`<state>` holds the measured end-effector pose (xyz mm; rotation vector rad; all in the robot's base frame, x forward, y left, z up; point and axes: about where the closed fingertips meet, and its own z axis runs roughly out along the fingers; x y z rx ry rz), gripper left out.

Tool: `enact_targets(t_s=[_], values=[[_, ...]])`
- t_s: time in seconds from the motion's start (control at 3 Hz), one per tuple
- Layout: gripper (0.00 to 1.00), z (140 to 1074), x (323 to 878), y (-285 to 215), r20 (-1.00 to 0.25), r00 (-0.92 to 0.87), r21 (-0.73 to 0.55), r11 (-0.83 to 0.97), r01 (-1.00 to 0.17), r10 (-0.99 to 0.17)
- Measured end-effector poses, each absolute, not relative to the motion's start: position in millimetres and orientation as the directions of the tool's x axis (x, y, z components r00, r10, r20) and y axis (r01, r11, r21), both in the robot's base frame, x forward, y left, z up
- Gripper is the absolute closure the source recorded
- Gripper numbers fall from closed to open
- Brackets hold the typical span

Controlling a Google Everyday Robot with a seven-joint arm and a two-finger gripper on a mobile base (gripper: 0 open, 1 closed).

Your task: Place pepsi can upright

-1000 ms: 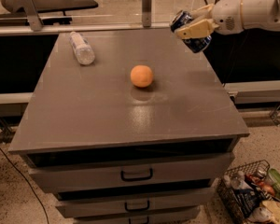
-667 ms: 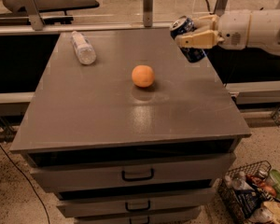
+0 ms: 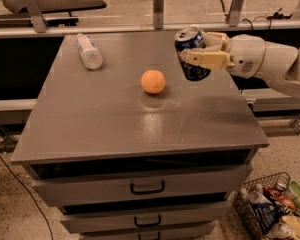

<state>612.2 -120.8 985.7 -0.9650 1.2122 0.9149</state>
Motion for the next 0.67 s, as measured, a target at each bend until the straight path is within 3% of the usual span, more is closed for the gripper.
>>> enact_targets(t_s=[0.67], values=[[1.00,956.8,596.4,-120.1,-0.985,0.142,-0.108,0.302,-0.947,0.094]])
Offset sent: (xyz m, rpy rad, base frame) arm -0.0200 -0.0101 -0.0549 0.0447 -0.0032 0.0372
